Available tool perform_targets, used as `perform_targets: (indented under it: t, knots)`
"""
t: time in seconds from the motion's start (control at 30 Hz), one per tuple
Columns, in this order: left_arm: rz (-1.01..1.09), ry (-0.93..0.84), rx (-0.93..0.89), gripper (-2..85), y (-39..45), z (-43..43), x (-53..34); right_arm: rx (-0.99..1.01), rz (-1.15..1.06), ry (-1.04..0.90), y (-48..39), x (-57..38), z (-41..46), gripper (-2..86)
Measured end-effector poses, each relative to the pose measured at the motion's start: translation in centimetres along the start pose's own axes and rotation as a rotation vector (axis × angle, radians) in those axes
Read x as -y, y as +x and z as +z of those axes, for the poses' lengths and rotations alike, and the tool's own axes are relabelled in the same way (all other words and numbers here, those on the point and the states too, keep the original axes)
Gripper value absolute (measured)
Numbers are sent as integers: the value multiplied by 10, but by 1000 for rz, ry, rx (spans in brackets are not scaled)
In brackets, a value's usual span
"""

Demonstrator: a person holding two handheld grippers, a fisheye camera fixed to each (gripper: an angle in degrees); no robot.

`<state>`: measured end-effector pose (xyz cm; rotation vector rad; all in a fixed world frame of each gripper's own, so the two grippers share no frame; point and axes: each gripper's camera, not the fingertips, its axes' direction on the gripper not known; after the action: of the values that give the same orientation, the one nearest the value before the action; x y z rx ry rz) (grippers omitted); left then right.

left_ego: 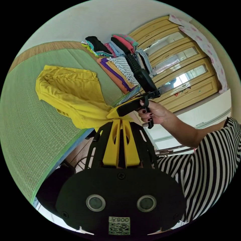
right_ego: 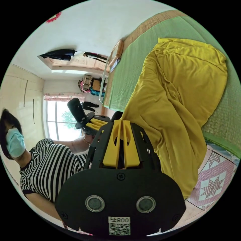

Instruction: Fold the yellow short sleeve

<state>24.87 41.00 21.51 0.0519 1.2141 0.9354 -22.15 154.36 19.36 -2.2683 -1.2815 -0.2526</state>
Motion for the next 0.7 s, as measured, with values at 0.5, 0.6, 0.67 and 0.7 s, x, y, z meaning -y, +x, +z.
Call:
perform_targets:
  t: [0.5,0.6,0.67,0.7]
  knots:
    - [-541,319,-263,109,-185,-73,-47,51,-48,207,-4,-59,-88,8]
    - [-614,299,-249,108,-209,-73,-52,48,-52,197,-4,-62,-96,7]
    - [-660,300,-260,103,-222,-73,-60,43,-53,192,-3,-63,-101,7]
    - [-685,313,-286,97,-230,-72,-67,40,-52,187,-2,-65,-104,7]
